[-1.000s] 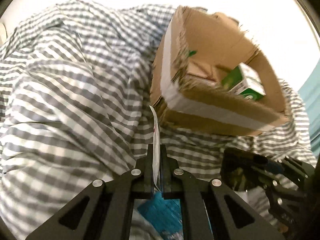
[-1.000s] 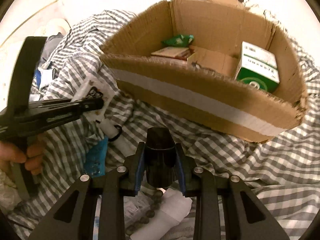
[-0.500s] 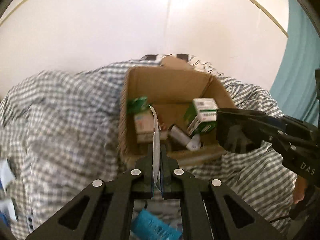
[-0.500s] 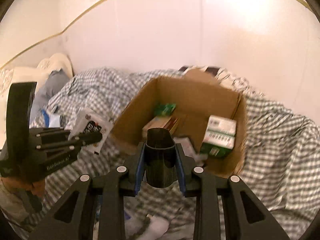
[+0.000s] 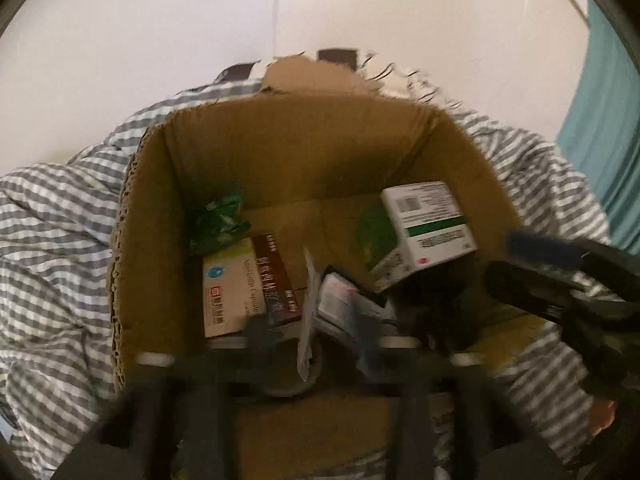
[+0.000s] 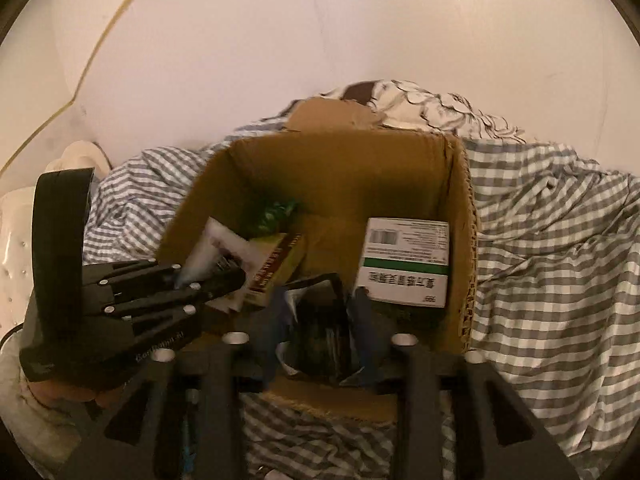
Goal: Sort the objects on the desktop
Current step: 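Carry both items over the box and open both grippers to drop them, then grasp the white plastic bottle with the right gripper while the left gripper grasps the blue blister pack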
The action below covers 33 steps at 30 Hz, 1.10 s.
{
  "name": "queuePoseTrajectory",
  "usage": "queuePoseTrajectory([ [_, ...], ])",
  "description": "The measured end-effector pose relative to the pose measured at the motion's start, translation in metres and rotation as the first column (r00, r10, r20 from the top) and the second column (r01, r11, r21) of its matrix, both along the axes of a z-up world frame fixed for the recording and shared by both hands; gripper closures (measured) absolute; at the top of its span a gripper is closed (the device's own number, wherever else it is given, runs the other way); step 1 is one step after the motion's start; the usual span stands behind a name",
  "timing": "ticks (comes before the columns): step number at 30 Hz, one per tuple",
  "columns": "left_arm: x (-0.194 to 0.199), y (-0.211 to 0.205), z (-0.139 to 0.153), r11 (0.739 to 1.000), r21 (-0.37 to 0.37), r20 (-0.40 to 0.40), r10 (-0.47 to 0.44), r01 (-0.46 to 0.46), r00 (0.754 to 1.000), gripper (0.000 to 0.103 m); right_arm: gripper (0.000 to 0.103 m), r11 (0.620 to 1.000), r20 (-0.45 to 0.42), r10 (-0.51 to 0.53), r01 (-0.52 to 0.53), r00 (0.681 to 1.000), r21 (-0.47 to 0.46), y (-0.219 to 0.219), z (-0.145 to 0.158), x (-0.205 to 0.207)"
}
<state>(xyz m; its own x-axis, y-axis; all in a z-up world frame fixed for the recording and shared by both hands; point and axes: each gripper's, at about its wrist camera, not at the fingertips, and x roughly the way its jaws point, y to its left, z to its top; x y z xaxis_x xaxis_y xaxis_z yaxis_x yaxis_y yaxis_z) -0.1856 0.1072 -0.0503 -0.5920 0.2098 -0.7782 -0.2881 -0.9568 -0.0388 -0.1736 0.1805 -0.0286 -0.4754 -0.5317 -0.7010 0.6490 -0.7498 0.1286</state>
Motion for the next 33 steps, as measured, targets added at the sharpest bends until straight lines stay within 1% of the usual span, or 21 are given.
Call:
queuePoseTrajectory([
  [1,0.001,-0.002,0.000,0.999,-0.018,-0.017,0.034,-0.034,0.999,0.003,0.030,1.000,-0.012,-0.023,0.023,1.000,-0.003,0.003,0.000,-0.002],
  [2,0.003,-0.004,0.002,0.998,-0.027,-0.037,0.058,-0.059,0.998,0.002,0.029,0.999,-0.022,-0.043,0.042,0.999,-0.017,0.007,0.002,-0.002],
  [3,0.007,-0.007,0.005,0.997,-0.029,-0.054,0.074,-0.076,0.996,0.002,0.029,0.998,-0.022,-0.049,0.049,0.999,-0.031,0.010,0.004,-0.001],
  [5,0.016,-0.016,0.012,0.996,-0.018,-0.060,0.089,-0.090,0.994,0.002,0.029,0.997,-0.020,-0.065,0.064,0.998,-0.048,0.018,0.009,0.003],
  [8,0.038,-0.032,0.027,0.991,0.002,-0.077,0.134,-0.134,0.988,0.002,0.029,0.995,-0.037,-0.091,0.089,0.995,-0.046,0.030,0.019,0.019],
  [10,0.056,-0.043,0.035,0.985,-0.010,-0.085,0.169,-0.171,0.982,0.002,0.029,0.995,-0.039,-0.096,0.094,0.995,-0.031,0.037,0.024,0.033],
  [14,0.092,-0.063,0.037,0.973,-0.039,-0.067,0.223,-0.225,0.973,0.002,0.029,0.995,0.015,-0.089,0.088,0.996,0.036,0.047,0.027,0.068],
  [16,0.110,-0.072,0.030,0.971,-0.032,-0.041,0.237,-0.238,0.971,0.002,0.029,0.996,0.050,-0.069,0.066,0.996,0.059,0.048,0.023,0.083],
  [18,0.125,-0.078,0.015,0.968,-0.036,0.013,0.248,-0.247,0.969,0.002,0.029,0.995,0.078,-0.051,0.044,0.996,0.091,0.047,0.013,0.099],
  [20,0.139,-0.081,-0.005,0.969,-0.043,0.074,0.246,-0.244,0.966,0.002,0.029,0.993,0.115,-0.039,0.025,0.993,0.119,0.046,-0.003,0.113],
  [22,0.148,-0.076,-0.031,0.975,-0.055,0.151,0.221,-0.215,0.963,0.002,0.029,0.991,0.164,-0.021,-0.001,0.986,0.131,0.044,-0.021,0.122],
  [24,0.153,-0.069,-0.051,0.978,-0.069,0.208,0.206,-0.195,0.956,0.002,0.031,0.987,0.217,-0.010,-0.025,0.976,0.156,0.039,-0.041,0.128],
  [25,0.154,-0.067,-0.057,0.980,-0.067,0.226,0.199,-0.189,0.954,0.002,0.032,0.983,0.232,-0.012,-0.030,0.973,0.179,0.036,-0.050,0.129],
  [26,0.154,-0.063,-0.064,0.982,-0.062,0.247,0.188,-0.178,0.951,0.002,0.037,0.977,0.245,-0.009,-0.043,0.969,0.209,0.032,-0.061,0.129],
  [27,0.154,-0.060,-0.068,0.983,-0.068,0.252,0.180,-0.168,0.951,0.002,0.041,0.974,0.256,-0.008,-0.050,0.967,0.220,0.031,-0.068,0.128],
  [28,0.153,-0.056,-0.072,0.984,-0.089,0.246,0.172,-0.155,0.954,0.002,0.047,0.972,0.276,-0.010,-0.055,0.961,0.228,0.029,-0.075,0.126],
  [30,0.151,-0.055,-0.078,0.982,-0.112,0.242,0.174,-0.150,0.955,0.002,0.052,0.967,0.322,-0.010,-0.073,0.947,0.245,0.025,-0.093,0.122],
  [32,0.149,-0.055,-0.085,0.980,-0.118,0.241,0.183,-0.158,0.953,0.002,0.061,0.955,0.335,-0.020,-0.081,0.942,0.285,0.021,-0.106,0.121],
  [33,0.148,-0.056,-0.086,0.980,-0.116,0.236,0.187,-0.163,0.954,0.002,0.063,0.947,0.339,-0.027,-0.084,0.941,0.309,0.017,-0.112,0.119],
])
